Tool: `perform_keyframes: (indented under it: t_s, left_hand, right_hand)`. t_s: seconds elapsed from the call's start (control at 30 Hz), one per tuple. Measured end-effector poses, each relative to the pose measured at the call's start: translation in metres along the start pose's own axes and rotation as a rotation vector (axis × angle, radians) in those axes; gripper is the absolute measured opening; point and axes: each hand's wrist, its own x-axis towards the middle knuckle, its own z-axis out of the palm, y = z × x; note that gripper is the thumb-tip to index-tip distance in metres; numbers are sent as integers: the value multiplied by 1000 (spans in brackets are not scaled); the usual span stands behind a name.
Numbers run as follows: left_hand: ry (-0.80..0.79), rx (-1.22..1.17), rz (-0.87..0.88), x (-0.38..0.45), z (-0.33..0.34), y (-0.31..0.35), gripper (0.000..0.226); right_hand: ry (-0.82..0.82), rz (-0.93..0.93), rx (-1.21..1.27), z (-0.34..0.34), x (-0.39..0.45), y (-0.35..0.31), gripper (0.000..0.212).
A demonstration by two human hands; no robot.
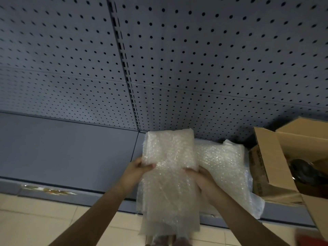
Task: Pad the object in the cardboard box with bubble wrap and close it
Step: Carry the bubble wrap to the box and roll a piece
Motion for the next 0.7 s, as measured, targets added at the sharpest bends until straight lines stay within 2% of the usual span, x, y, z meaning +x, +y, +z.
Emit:
perform_keyframes:
  t_s: [0.1,0.2,0.33,0.43,0.5,0.57,0.7]
  left_hand:
    - [67,54,7,0,-6,4,45]
    - [105,74,20,-4,-11,15,80]
    - [109,144,158,-15,-11,46,64]
    - [27,90,299,-31,-8,80,70]
    - [-54,104,383,-38,-5,103,71]
    - [-221,188,398,-39,0,121,76]
    - [-580,302,298,-38,16,142,91]
  right_hand:
    - [34,-19,26,-3,-1,-10,24]
    - [1,-28,21,-13,-5,-21,33]
    - [-70,-57,50,-29,-20,-41,41]
    - [-157,-92,-7,-45,-36,-56,45]
    - [-198,-108,-88,-56,-47,-65,46]
    - [-227,-136,-163,-66,-56,-77,47]
    - [-234,-175,-318,-84,-77,-98,49]
